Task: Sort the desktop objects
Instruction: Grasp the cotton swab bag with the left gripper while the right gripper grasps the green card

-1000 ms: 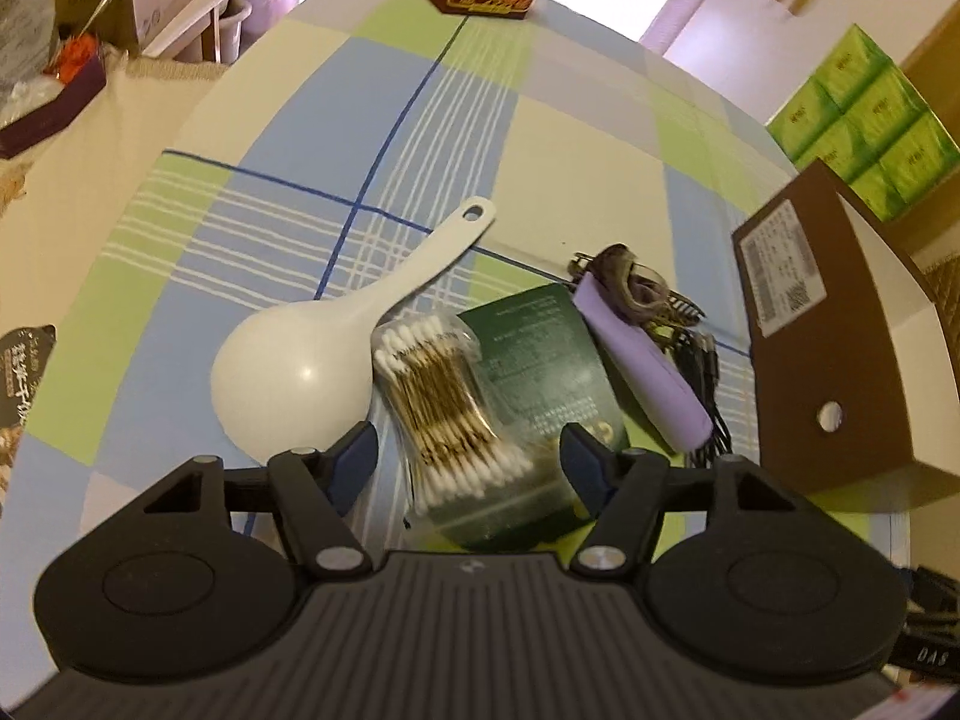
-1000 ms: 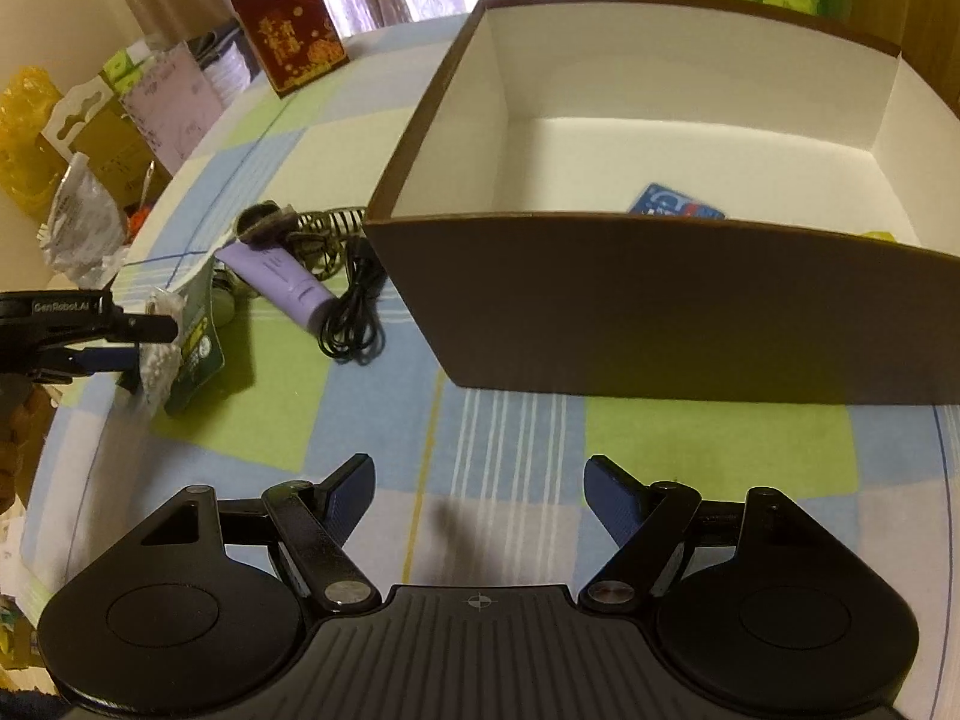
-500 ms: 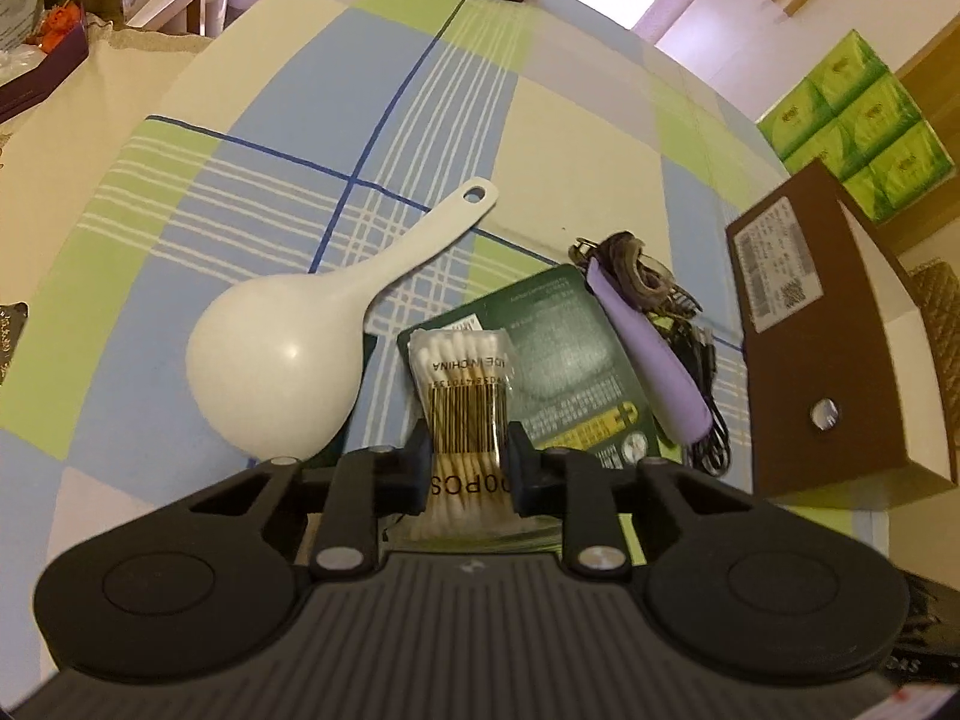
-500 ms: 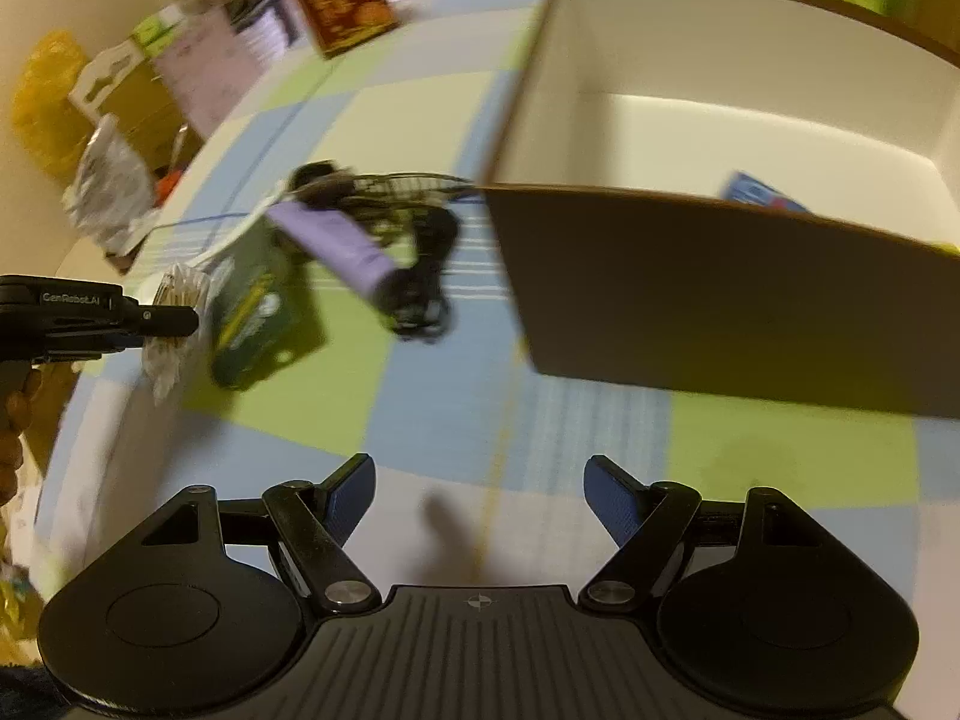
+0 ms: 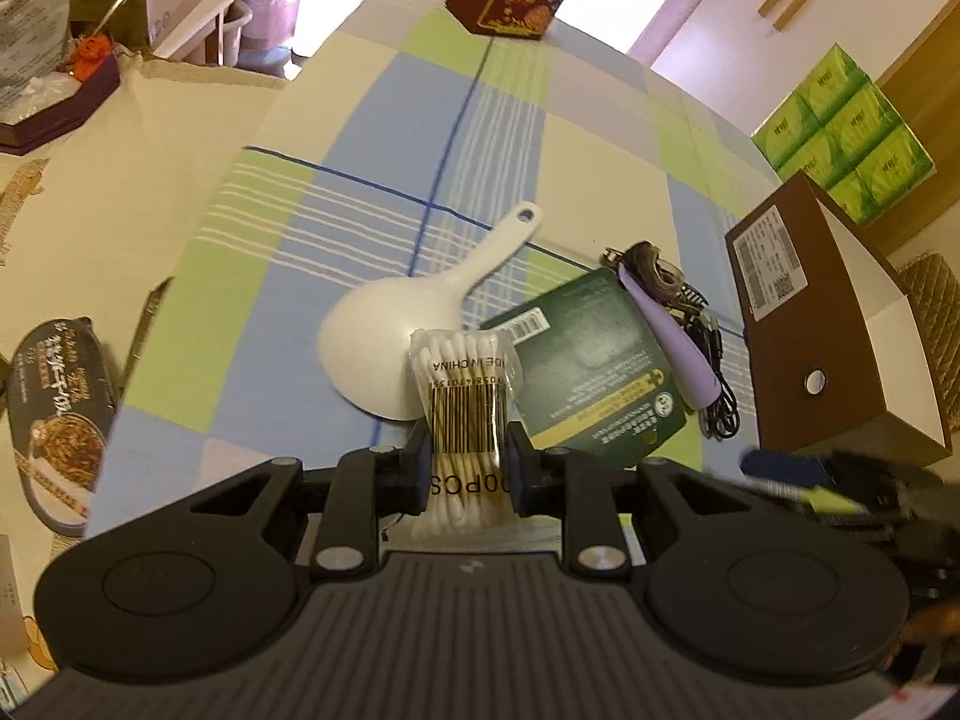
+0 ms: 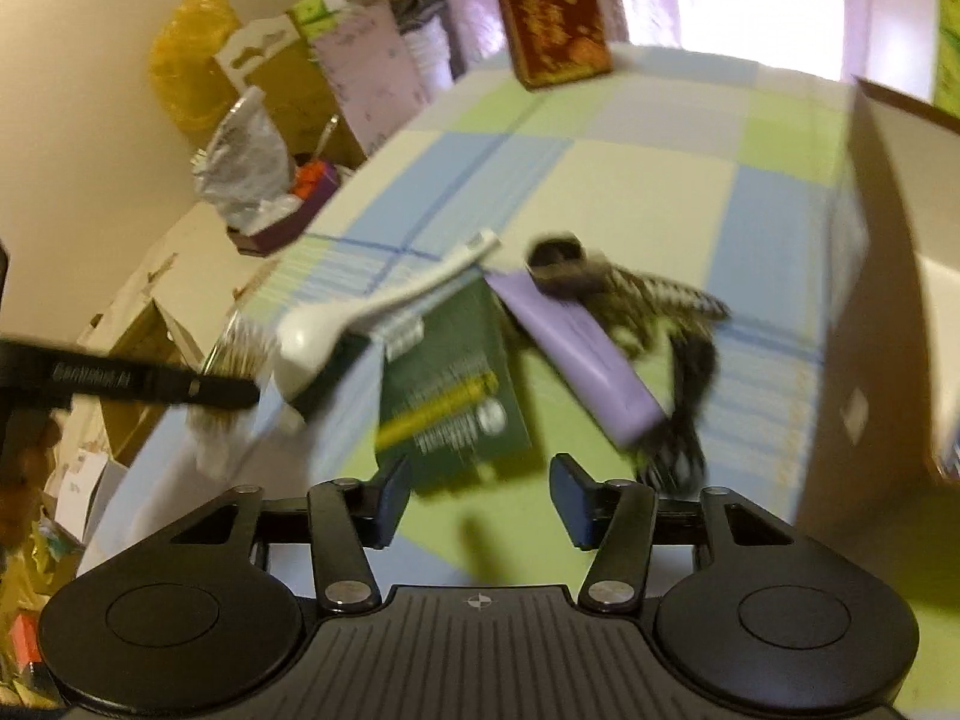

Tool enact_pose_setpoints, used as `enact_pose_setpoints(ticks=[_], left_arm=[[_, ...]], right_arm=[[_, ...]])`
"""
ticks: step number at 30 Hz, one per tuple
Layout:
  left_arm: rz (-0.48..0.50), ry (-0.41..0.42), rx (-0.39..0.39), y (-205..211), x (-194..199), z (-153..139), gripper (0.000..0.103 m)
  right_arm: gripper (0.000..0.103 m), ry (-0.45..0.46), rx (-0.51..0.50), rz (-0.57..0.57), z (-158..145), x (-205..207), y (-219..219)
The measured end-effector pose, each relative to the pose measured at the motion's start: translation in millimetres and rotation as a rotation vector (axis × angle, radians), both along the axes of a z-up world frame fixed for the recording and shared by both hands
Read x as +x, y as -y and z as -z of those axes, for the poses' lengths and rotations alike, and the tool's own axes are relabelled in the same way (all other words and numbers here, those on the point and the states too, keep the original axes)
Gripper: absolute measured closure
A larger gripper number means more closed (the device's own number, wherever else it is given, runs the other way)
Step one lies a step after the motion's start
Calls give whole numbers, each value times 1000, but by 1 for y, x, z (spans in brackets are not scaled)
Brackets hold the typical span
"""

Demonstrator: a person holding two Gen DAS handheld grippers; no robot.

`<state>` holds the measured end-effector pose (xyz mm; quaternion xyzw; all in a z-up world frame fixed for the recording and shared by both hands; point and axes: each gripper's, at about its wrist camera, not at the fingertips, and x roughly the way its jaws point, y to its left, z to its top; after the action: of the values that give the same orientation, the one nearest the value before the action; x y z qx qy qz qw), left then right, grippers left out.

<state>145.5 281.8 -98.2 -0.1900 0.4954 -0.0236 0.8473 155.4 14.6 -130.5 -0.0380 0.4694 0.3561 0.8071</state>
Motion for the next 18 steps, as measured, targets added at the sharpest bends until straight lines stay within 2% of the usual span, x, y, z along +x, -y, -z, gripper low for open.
enact_pose_setpoints(ticks=[4,8,10,12,18], left_arm=[[-11,0,5,-9,-4,0,83],[-17,-1,6,-16,-6,1,83],[-17,-4,9,-18,-5,2,83],[-18,-7,10,-20,-5,2,83],[-16,-10,12,-23,-6,4,83]], right_arm=[[55,12,-2,2,8,16,-16],[56,-56,34,-5,21,35,-22],[78,-122,67,-9,30,43,-21],[91,-188,125,3,33,47,-15],[103,-306,278,68,26,43,11]])
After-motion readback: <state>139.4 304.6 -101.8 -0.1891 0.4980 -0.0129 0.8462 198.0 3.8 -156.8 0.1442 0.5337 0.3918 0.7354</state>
